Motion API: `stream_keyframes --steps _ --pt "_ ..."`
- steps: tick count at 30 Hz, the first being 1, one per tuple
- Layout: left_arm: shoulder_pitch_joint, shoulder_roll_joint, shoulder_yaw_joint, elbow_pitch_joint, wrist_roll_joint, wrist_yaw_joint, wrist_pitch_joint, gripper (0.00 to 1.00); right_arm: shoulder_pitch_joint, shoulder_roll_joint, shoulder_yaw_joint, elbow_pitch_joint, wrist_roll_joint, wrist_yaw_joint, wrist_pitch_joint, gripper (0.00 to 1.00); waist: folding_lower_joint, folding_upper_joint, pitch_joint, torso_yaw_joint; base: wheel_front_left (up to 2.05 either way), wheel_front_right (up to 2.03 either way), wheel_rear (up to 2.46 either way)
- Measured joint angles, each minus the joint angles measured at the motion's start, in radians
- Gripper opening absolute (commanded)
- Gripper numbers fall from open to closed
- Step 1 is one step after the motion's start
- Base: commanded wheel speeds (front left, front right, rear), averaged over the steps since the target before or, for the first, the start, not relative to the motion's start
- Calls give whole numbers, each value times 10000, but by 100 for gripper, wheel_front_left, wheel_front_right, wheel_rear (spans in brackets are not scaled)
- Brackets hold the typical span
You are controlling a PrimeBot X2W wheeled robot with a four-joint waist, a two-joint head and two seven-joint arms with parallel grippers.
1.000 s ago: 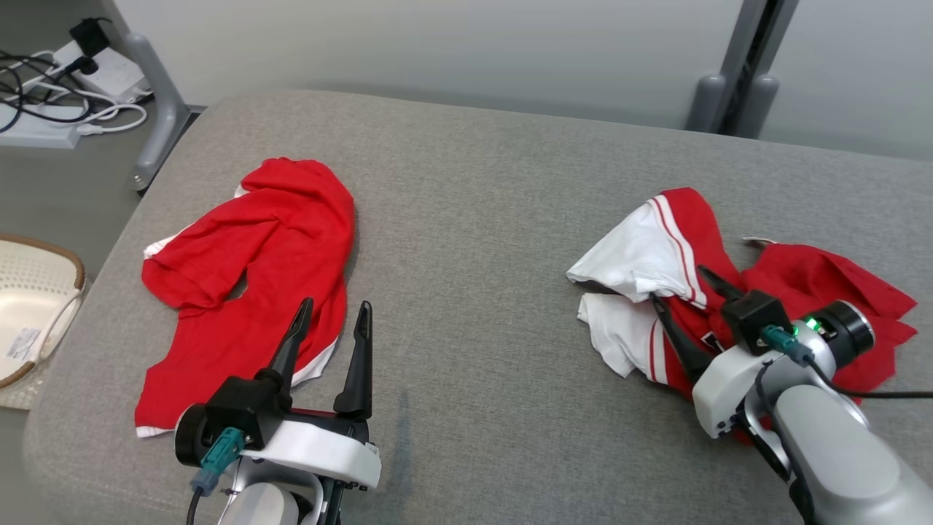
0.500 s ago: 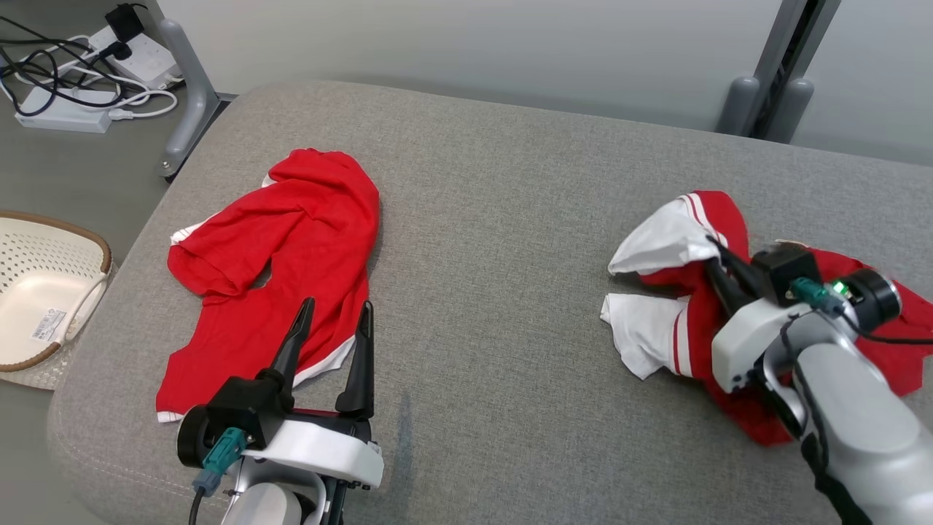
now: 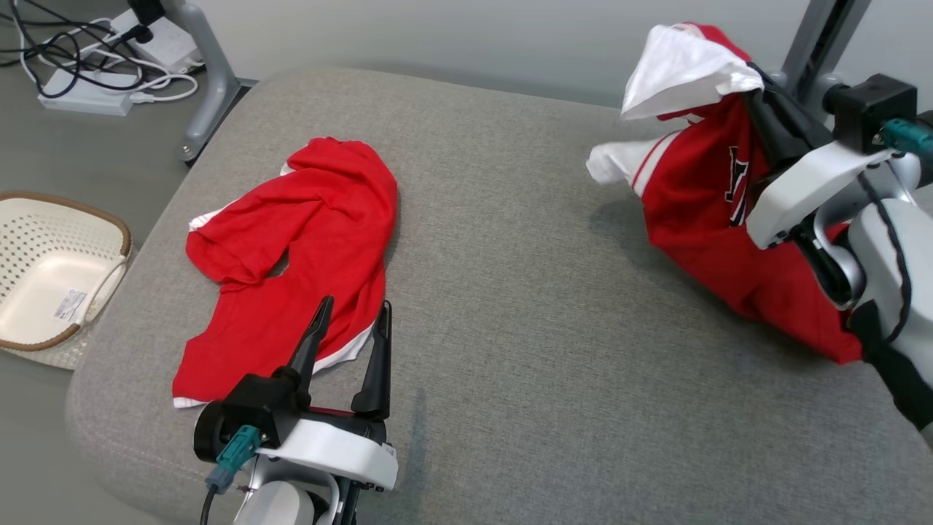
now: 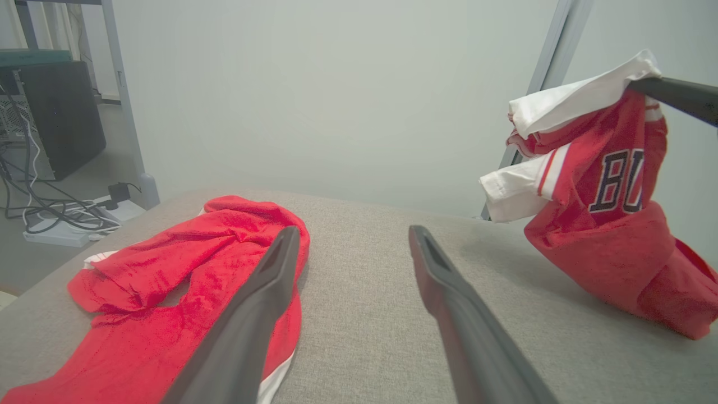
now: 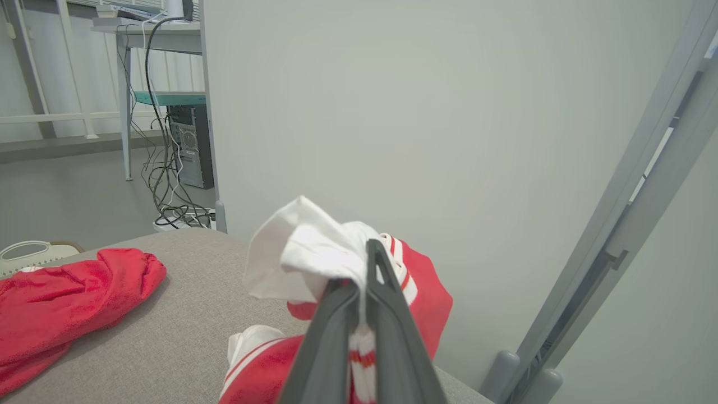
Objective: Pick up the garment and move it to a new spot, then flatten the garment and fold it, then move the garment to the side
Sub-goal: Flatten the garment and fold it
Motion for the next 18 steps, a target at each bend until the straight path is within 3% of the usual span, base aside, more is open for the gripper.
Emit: stream_keyframes --steps 4,5,6,12,18 --pt "-28 4 -109 40 -42 -10 0 100 -523 -284 635 821 1333 0 500 0 0 0 73 202 0 0 0" --pt "-43 4 -132 50 -44 -10 0 100 -643 -360 694 1223 1430 0 570 17 0 0 92 248 0 0 0" --pt "-54 8 -151 54 -52 -12 0 100 -768 -443 748 1678 1434 0 621 100 0 0 108 294 0 0 0" --pt "-53 4 -142 86 -59 10 0 100 -921 -134 1231 3392 1613 0 861 100 0 0 48 394 0 0 0" --pt "8 4 234 71 -50 42 0 100 -698 -29 1716 3294 1969 0 196 100 0 0 -205 -124 0 0 0"
